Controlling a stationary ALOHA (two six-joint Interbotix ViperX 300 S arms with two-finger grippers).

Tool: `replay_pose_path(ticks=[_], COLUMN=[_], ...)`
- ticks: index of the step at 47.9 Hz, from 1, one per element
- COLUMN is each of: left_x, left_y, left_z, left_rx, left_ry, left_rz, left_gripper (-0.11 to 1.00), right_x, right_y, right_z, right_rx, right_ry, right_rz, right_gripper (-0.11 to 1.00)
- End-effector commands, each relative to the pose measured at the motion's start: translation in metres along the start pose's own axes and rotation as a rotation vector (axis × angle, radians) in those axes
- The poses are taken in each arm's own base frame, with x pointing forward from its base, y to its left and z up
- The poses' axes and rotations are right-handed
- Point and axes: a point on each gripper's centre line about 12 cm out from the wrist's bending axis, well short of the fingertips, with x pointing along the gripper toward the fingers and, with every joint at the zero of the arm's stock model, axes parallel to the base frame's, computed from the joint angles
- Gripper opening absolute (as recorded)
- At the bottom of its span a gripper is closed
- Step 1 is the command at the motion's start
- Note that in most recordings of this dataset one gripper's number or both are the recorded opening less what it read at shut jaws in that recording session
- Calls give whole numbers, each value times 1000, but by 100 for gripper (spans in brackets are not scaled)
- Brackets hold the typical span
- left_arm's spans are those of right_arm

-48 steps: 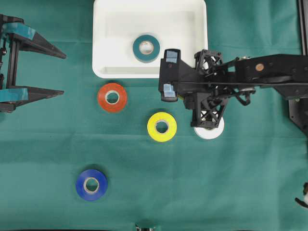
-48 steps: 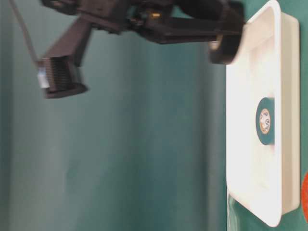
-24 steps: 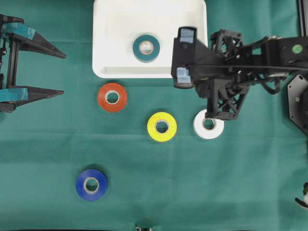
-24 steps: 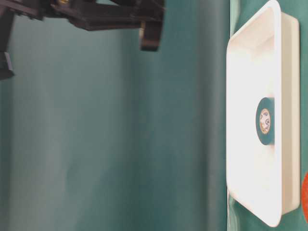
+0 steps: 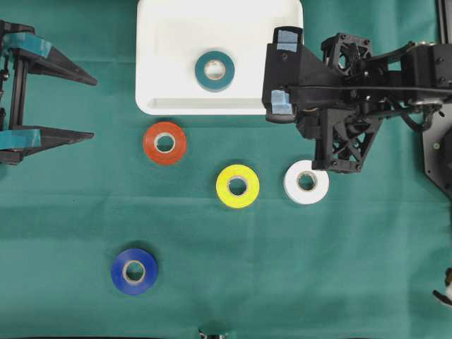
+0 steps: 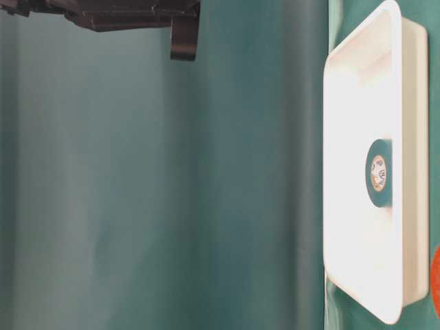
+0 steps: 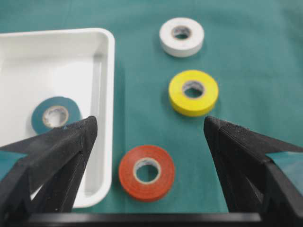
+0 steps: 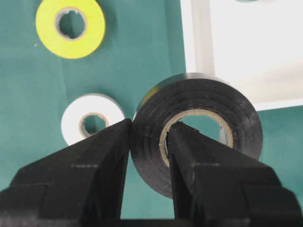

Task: Pick up the tape from a random location and place it into the white case.
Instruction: 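Lift the black tape roll and carry it toward the tray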

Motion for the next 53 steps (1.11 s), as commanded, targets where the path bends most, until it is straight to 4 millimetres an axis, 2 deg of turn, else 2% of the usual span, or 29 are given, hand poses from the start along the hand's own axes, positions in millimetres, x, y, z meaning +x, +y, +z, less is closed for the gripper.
replay_pose_path(ticks=[1,26,34,53], left_x=[-3,-3,-3,-3], left_y=[0,0,0,0], left_z=[13,13,13,13], left_rx=[-1,-1,-1,-1], left_ry=[-35,-34,-34,-34], left_rz=[0,0,0,0], left_gripper=[99,99,99,99], right_x=[-15,-15,-15,-11], right_y=[0,-1,-6,-53], right_z=[4,4,6,13], right_rx=[4,-2,-6,74], right_ry=[-46,-49,-60,-55], right_rz=[12,4,-30,-104], right_gripper=[26,26,26,26])
